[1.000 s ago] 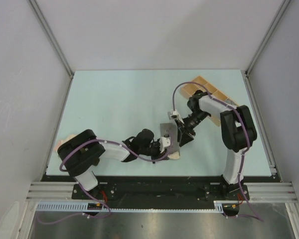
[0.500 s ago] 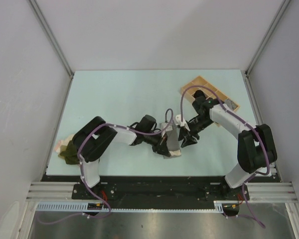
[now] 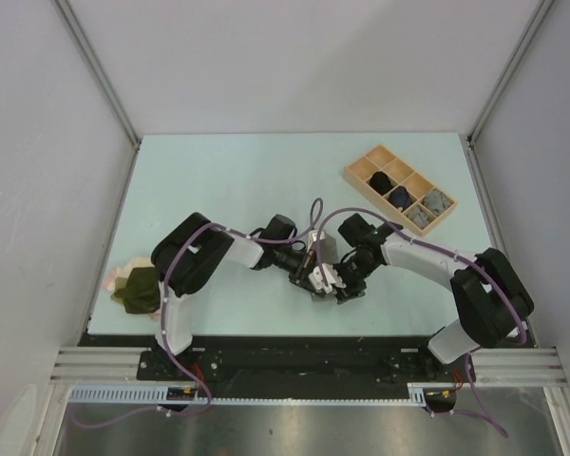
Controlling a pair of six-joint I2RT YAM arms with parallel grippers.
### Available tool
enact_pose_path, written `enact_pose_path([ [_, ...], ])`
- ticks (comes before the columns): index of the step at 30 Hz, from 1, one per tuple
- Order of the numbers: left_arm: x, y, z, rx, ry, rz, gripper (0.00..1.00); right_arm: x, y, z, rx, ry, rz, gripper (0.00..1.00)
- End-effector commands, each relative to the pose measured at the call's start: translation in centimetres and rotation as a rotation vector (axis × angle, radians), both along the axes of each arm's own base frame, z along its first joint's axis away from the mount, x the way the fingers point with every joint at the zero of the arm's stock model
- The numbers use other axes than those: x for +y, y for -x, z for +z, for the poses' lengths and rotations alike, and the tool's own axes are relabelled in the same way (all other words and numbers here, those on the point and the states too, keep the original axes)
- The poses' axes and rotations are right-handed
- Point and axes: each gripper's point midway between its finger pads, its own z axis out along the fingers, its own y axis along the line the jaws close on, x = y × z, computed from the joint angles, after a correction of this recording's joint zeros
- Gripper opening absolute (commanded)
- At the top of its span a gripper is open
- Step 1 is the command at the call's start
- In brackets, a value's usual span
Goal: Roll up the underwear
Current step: Roll the underwear to the center of the board.
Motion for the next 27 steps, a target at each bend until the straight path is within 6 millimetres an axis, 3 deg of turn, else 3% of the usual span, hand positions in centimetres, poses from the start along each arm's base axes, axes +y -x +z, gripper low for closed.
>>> enact_pose_path([
  [1, 0.9, -0.8, -3.1, 0.037, -0.107, 0.078, 0.05, 0.2, -1.0, -0.5, -0.112, 0.027, 0.007, 0.50],
  [6, 0.9, -0.9, -3.1, 0.053, -0.102, 0.090, 0.06, 0.1, -1.7, -1.3, -0.150, 0.059, 0.000, 0.50],
  [12, 0.8, -1.3, -2.1, 0.029, -0.071, 0.119, 0.19, -0.6, -2.0, -3.1, -0.174, 0.105, -0.006, 0.50],
  [20, 0.6, -3.1, 1.7, -0.057, 0.019, 0.191, 0.35, -1.2, -1.7, -4.8, -0.140, 0.153, -0.010, 0.43],
  [26, 2.4, -4.1, 4.8, -0.152, 0.093, 0.293, 0.45, -1.4, -1.6, -5.5, -0.116, 0.173, -0.028, 0.42],
  [27, 3.0, -3.6, 4.4, -0.150, 0.083, 0.304, 0.45, -1.3, -1.6, -5.5, -0.110, 0.171, -0.030, 0.42],
])
